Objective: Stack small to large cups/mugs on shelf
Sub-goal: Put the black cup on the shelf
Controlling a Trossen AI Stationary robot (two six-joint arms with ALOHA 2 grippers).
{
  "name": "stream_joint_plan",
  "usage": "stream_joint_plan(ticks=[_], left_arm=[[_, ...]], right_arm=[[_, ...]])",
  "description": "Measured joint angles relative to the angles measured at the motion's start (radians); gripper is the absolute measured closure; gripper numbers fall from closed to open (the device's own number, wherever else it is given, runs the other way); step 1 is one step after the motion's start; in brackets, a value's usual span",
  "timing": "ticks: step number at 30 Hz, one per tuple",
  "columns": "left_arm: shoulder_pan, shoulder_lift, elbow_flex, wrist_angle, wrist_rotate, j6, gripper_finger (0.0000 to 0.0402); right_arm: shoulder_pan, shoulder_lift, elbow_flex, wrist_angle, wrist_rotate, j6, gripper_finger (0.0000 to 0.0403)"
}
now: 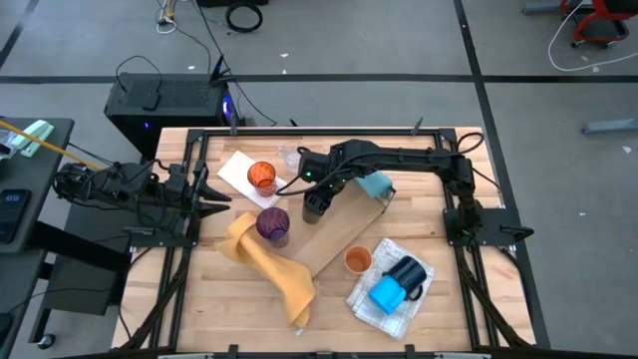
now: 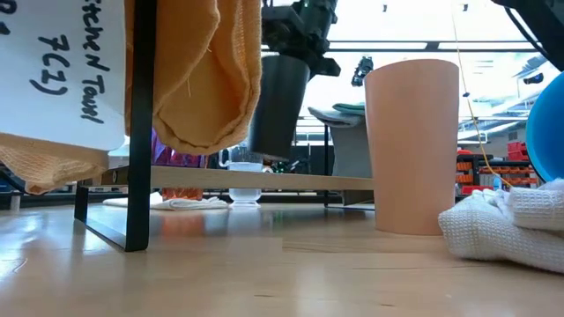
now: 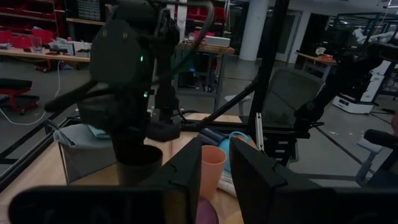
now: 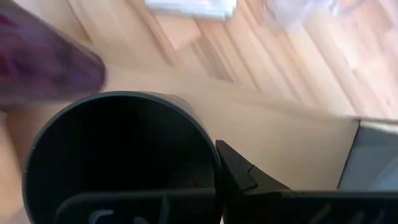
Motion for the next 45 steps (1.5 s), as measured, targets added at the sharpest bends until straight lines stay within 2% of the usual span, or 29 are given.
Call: stream_joint_plan(ticks=[31, 45], left_arm=[[0.000, 0.000, 0.000, -0.002, 0.000, -0.006, 0.0312], [0.000, 0.000, 0.000, -0.001, 0.000, -0.005, 0.0308]], right_arm=[[0.002, 0.028, 0.001, 0.086, -0.025, 0.043, 0.0401], [0.009, 0.028, 0.001, 0.093, 0.006, 0.055, 0.0401]])
